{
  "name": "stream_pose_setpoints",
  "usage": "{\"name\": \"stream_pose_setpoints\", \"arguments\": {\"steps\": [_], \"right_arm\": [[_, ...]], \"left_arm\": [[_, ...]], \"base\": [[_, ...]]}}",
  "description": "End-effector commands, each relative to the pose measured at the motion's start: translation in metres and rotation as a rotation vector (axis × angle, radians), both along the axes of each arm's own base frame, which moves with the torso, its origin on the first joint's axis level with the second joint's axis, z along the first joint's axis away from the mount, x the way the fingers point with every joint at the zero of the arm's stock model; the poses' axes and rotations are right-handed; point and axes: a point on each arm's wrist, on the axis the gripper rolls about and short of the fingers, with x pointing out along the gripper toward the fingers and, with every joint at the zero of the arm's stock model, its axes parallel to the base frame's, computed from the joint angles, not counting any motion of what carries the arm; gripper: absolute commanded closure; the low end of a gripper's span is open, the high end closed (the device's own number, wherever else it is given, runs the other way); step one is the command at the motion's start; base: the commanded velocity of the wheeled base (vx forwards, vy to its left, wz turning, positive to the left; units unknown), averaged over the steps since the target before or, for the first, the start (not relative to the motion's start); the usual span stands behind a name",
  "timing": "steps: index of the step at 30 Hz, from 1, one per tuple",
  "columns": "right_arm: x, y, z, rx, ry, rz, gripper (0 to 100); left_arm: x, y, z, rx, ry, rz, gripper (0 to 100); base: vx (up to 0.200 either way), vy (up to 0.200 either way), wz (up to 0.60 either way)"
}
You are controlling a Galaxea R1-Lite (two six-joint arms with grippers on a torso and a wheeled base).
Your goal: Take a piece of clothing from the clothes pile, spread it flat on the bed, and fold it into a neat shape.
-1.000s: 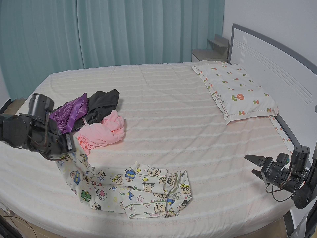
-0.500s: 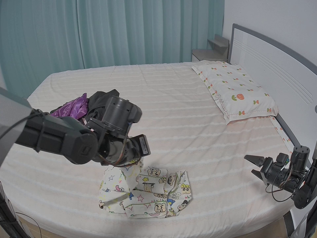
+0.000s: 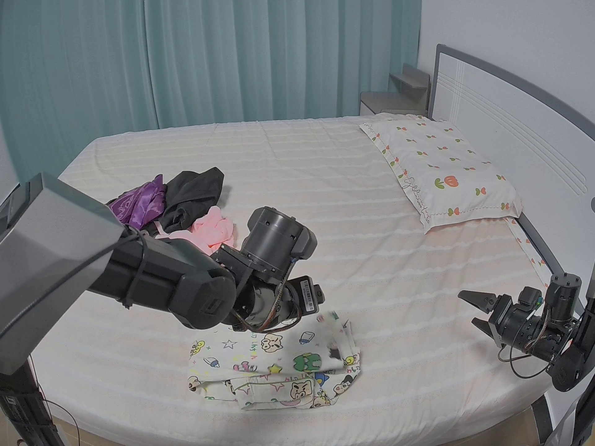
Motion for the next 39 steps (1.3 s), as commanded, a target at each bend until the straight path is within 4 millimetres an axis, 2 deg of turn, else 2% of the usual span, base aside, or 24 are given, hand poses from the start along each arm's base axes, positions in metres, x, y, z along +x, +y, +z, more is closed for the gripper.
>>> {"name": "stream_pose_setpoints", "arguments": {"steps": [1,4,10,16,19,22,26,30,34,39], "right_arm": [[-0.003,0.000,0.000,0.000,0.001,0.001,0],[-0.003,0.000,0.000,0.000,0.001,0.002,0],[-0.003,0.002,-0.001,0.000,0.003,0.012,0],[-0.004,0.008,-0.002,-0.004,0.009,0.037,0],[-0.004,0.014,-0.007,-0.011,0.028,0.067,0],[-0.003,0.025,-0.019,-0.042,0.081,0.074,0],[-0.002,0.034,-0.032,-0.091,0.129,0.051,0],[0.006,0.044,-0.033,-0.094,0.098,0.067,0],[0.010,0.049,-0.034,-0.092,0.092,0.080,0],[0.013,0.055,-0.037,-0.094,0.091,0.100,0]], "left_arm": [[-0.008,0.002,-0.006,0.014,0.025,0.003,0],[-0.015,0.013,0.000,0.000,0.028,0.027,0],[-0.047,0.063,0.021,-0.112,0.078,0.075,0],[-0.068,0.089,0.016,-0.238,0.104,0.126,0],[-0.069,0.095,0.014,-0.264,0.108,0.141,0],[-0.069,0.097,0.016,-0.332,0.140,0.225,0],[-0.066,0.103,0.014,-0.360,0.170,0.241,0],[-0.056,0.116,0.016,-0.401,0.176,0.263,0],[-0.054,0.122,0.019,-0.427,0.188,0.258,0],[-0.052,0.125,0.018,-0.436,0.194,0.264,0]], "base": [[0.000,0.000,0.00],[0.000,0.000,0.00],[0.000,0.000,0.00],[-0.100,0.000,0.00],[-0.200,0.000,0.00],[0.000,0.000,0.00],[0.000,0.000,0.00],[0.000,0.000,0.00],[0.000,0.000,0.00],[0.000,0.200,0.00]]}}
